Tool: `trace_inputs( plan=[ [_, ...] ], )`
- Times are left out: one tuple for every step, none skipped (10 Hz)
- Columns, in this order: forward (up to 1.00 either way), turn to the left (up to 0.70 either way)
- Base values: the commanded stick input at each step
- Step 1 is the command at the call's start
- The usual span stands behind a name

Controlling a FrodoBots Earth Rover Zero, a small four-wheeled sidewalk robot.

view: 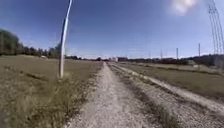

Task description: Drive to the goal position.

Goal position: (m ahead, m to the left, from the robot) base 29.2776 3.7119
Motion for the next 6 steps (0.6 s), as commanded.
trace_inputs(
  plan=[
    [0.70, 0.00],
    [0.70, 0.00],
    [0.70, 0.00],
    [0.70, 0.00],
    [0.70, 0.00],
    [0.70, -0.26]
  ],
)
